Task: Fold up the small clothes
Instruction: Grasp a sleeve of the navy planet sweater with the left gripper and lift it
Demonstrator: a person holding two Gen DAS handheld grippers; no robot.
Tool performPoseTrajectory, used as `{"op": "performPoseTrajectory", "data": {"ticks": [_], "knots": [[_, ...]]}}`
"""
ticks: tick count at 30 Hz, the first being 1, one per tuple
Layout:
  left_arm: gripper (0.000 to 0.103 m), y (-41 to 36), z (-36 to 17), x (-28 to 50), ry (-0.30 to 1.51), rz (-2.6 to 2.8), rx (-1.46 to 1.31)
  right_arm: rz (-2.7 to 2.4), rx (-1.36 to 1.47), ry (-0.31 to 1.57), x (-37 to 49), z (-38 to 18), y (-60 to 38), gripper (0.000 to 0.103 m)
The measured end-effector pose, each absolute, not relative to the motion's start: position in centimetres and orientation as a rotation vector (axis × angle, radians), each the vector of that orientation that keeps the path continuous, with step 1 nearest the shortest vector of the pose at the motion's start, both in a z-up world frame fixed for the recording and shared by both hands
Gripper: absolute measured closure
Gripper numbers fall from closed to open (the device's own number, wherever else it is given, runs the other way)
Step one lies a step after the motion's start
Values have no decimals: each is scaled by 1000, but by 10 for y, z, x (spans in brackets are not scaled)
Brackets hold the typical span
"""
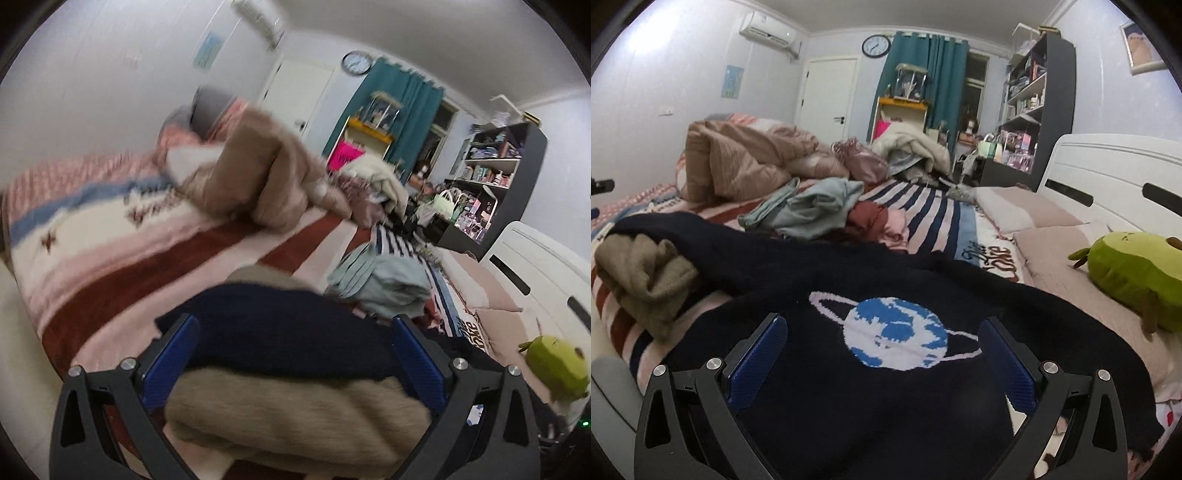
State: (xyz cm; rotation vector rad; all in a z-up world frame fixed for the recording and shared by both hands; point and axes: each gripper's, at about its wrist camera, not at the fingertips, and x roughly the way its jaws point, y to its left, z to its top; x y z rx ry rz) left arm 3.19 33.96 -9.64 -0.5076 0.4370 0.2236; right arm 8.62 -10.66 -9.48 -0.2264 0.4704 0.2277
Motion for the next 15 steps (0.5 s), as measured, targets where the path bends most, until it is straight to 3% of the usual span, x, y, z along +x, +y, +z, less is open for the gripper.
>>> {"op": "performPoseTrajectory", "data": {"ticks": [1,4,12,15], "knots": [[3,348,-106,37,465,213,-533,227,-232,471,89,-96,-104,0],[22,365,-132,46,526,203,-626,224,-263,478,97,-102,-94,0],[22,359,-140,58,584,322,-506,244,-255,537,116,-121,-78,0],[13,371,-150,62,597,345,-528,253,-246,538,115,-123,-77,0]]}}
